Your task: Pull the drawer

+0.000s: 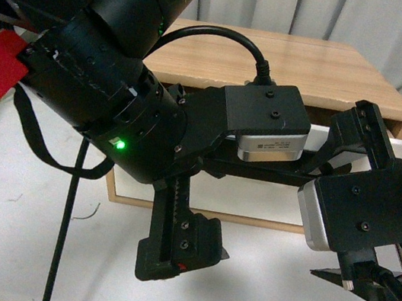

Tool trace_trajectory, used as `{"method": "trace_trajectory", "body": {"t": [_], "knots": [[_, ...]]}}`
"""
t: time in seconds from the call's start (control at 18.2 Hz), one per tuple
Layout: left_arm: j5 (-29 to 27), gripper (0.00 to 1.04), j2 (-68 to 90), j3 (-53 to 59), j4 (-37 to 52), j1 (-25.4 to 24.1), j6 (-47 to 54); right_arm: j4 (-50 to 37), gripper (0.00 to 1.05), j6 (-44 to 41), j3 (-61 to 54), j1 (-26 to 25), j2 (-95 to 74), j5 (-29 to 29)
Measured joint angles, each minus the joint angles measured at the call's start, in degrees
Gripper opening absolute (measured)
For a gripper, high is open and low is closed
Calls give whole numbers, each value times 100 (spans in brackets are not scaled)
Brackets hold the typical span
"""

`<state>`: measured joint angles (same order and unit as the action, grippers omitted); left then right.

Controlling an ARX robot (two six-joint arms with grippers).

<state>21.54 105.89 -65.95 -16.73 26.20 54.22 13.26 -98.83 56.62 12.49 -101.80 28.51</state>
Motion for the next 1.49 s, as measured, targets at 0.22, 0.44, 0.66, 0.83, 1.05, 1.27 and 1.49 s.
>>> {"method": "trace_trajectory", "body": {"t": [0.22, 0.44, 0.66, 0.83, 1.05, 1.27, 1.49], "knots": [[48, 98, -308, 422, 122, 63, -35, 61, 98, 26, -365, 66, 339, -24], [157, 98, -623, 782, 162, 79, -74, 42, 98, 42, -756, 107, 697, 2], [254, 98, -977, 1137, 160, 149, -175, 136, 98, 42, -1132, 120, 1095, 111], [271, 98, -1182, 1331, 181, 219, -245, 195, 98, 50, -1290, 138, 1296, 142], [271, 98, -1423, 1609, 229, 321, -345, 232, 98, 42, -1556, 166, 1539, 216], [243, 98, -1628, 1884, 345, 420, -435, 260, 98, 37, -1759, 210, 1700, 227], [195, 98, -1681, 2015, 584, 435, -568, -214, 98, 15, -1967, 221, 1716, 229]]}}
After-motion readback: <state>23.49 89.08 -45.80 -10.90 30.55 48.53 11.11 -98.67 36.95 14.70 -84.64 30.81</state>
